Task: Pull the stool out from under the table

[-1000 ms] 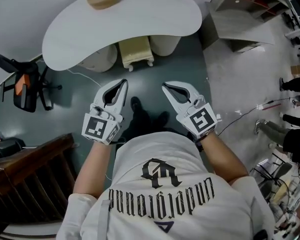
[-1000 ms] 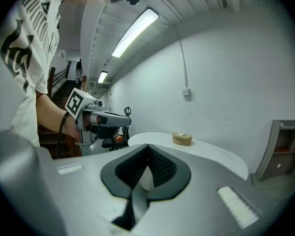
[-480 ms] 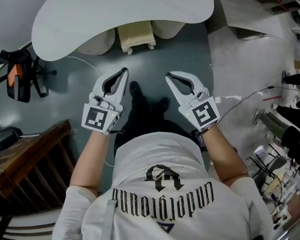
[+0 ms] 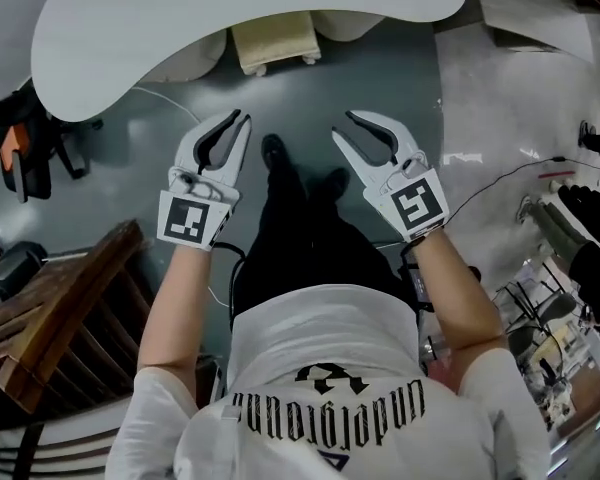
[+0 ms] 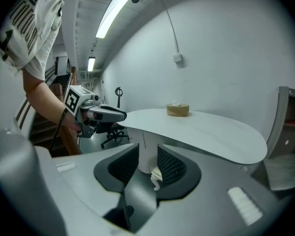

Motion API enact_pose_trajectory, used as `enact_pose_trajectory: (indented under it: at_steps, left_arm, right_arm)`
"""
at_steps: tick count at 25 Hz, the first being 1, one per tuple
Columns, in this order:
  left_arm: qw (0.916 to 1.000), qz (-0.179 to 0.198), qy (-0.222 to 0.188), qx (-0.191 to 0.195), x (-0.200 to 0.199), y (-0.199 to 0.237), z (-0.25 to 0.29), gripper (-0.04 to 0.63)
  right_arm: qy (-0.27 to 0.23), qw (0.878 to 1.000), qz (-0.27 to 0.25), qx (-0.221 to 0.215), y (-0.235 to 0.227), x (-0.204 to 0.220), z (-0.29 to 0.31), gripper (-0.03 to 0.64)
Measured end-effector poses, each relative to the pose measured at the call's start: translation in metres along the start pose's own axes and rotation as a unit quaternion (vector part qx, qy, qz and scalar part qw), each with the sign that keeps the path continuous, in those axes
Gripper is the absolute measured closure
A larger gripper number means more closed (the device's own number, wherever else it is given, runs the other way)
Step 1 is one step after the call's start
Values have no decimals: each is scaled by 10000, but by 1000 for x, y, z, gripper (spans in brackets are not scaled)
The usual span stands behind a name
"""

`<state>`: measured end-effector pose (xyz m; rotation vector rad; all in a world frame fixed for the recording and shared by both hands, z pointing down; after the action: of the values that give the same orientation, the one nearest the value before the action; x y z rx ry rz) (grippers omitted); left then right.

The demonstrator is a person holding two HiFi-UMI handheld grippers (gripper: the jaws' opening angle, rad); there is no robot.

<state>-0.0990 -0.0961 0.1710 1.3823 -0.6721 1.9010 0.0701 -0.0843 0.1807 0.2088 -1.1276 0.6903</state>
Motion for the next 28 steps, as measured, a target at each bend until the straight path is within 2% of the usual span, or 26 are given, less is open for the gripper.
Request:
enact_pose_trajectory:
  at_steps: [6, 13, 20, 28]
  left_arm:
    - [9999, -122, 78, -31, 66, 29, 31, 474]
    - [9993, -169, 316, -64, 166, 56, 67, 378]
    - [9983, -39, 570, -77, 255, 68, 110, 309]
    - [9965, 2, 819, -161, 362, 83, 150, 255]
  right_arm:
    - [239, 9997, 64, 10, -31, 58, 49, 469]
    - [461, 9989, 95, 33, -61, 134, 114, 436]
    - [684, 9964, -445, -220, -87, 205, 159, 411]
    - [1126, 9921, -521, -168, -124, 298, 210, 399]
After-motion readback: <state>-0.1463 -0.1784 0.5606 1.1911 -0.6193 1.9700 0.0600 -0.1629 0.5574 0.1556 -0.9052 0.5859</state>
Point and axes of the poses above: the fingertips, and each gripper's own axes: z forward along the fingers, y to its left, x out of its underside, the point moved 3 cm from there along -z, backward along the fingers, and after that the axes turned 6 degrees about z, right-handed, at the moved point
